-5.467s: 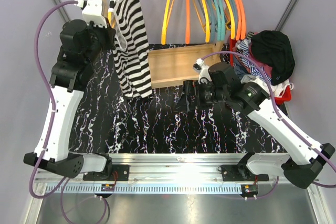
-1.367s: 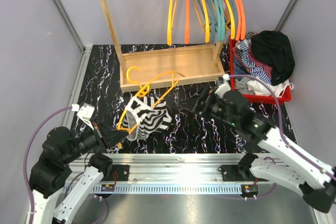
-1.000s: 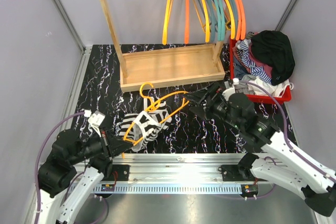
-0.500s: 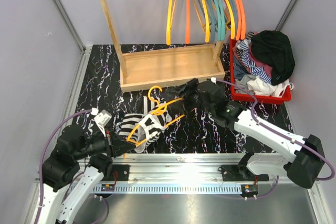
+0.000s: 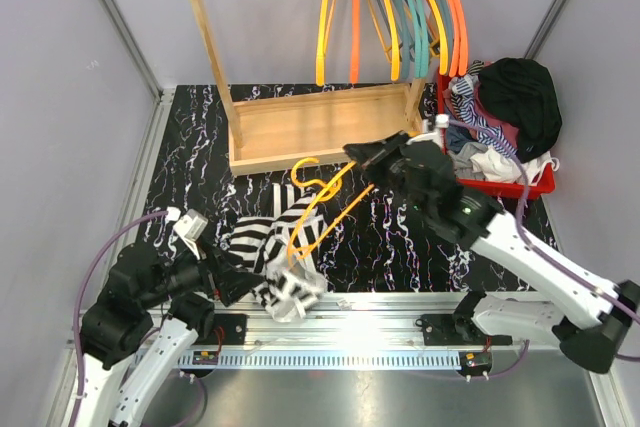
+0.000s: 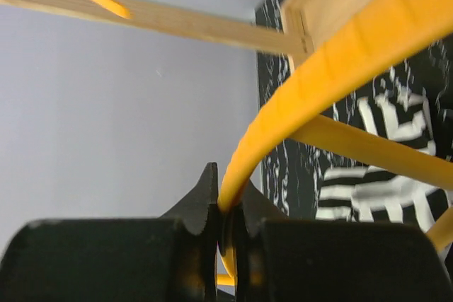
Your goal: Remove the tank top from the hanger
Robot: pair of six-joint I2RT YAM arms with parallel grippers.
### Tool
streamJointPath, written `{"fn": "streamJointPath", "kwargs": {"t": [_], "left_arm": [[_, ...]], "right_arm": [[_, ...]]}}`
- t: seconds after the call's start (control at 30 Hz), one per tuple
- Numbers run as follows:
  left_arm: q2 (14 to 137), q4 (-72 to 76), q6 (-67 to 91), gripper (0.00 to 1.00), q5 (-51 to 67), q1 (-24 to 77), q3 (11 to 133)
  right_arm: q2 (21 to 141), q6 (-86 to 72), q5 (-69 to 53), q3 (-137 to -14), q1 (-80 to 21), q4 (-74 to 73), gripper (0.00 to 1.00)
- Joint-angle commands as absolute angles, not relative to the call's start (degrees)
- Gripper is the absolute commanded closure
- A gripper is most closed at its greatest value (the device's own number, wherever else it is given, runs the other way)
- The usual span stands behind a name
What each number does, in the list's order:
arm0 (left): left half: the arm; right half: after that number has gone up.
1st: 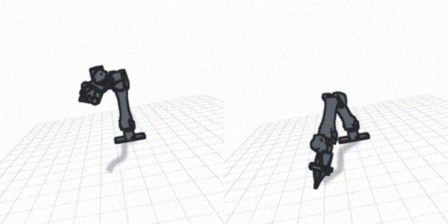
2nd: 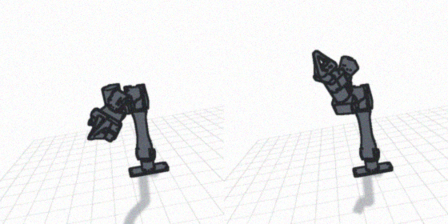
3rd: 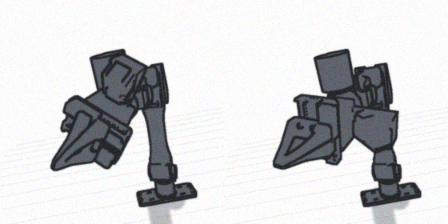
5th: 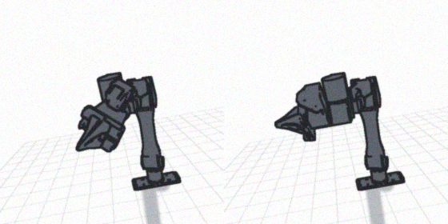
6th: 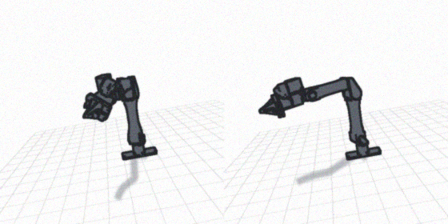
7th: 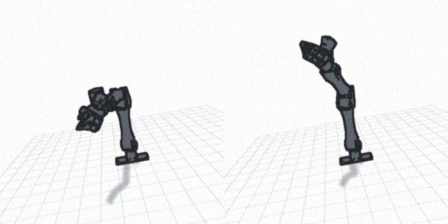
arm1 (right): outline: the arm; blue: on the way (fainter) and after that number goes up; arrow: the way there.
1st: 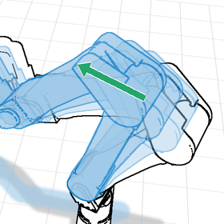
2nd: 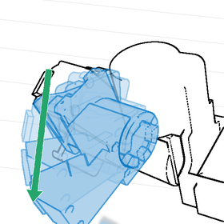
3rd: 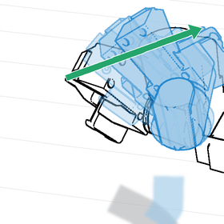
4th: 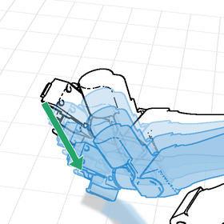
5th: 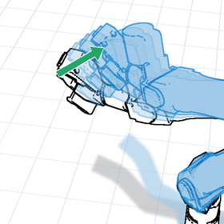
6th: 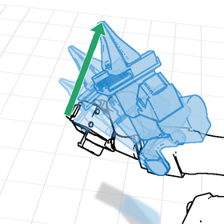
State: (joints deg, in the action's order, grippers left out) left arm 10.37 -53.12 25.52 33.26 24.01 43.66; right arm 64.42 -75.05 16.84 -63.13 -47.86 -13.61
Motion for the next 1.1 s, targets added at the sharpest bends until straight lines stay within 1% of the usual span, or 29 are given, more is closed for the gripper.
{"fn": "streamJointPath", "kwargs": {"t": [0.0,0.13,0.2,0.23,0.3,0.37,0.4,0.53,0.67,0.8,0.97,1.03,1.07], "left_arm": [[9.2,-50.1,26.3,0.01,25.7,24.1,43.4],[9.5,-47.5,26.8,0.01,26.0,24.1,42.5],[10.6,-44.7,27.2,0.01,29.5,24.1,41.2],[10.9,-43.4,27.1,0.01,30.8,24.1,40.9],[11.6,-39.8,26.9,0.01,34.6,24.1,40.5],[12.5,-37.5,26.1,0.01,37.9,24.1,40.7],[13.0,-36.2,25.7,0.01,38.9,24.1,40.8],[16.8,-36.5,21.0,0.01,43.9,24.2,42.8],[18.1,-37.7,18.8,0.01,43.4,25.9,42.9],[18.9,-38.7,18.3,0.01,43.5,26.6,42.0],[19.9,-41.4,15.2,0.01,42.0,28.1,42.7],[20.2,-42.2,14.5,0.02,41.4,28.6,43.2],[20.5,-42.3,14.8,0.08,40.1,28.7,43.2]], "right_arm": [[57.2,-59.9,31.2,-67.7,-48.6,-17.3,1.00],[53.8,-52.8,37.3,-68.3,-49.9,-17.1,1.00],[52.6,-55.4,38.7,-68.1,-50.1,-18.6,1.00],[52.3,-61.2,38.7,-67.7,-50.1,-18.8,1.00],[52.0,-65.9,35.6,-66.8,-50.1,-20.1,1.00],[53.4,-73.8,32.4,-67.0,-50.1,-22.2,1.00],[53.8,-75.7,28.3,-66.5,-49.9,-21.4,1.00],[54.8,-85.8,20.5,-61.7,-50.0,-15.0,1.00],[55.8,-91.3,16.9,-57.5,-50.0,-6.8,1.00],[58.2,-95.0,13.1,-56.3,-50.0,-0.5,1.00],[60.2,-97.2,12.7,-56.9,-50.0,4.7,1.00],[60.9,-97.8,12.4,-57.5,-50.0,5.1,1.00],[61.7,-98.1,12.1,-58.0,-50.1,5.4,1.00]]}}
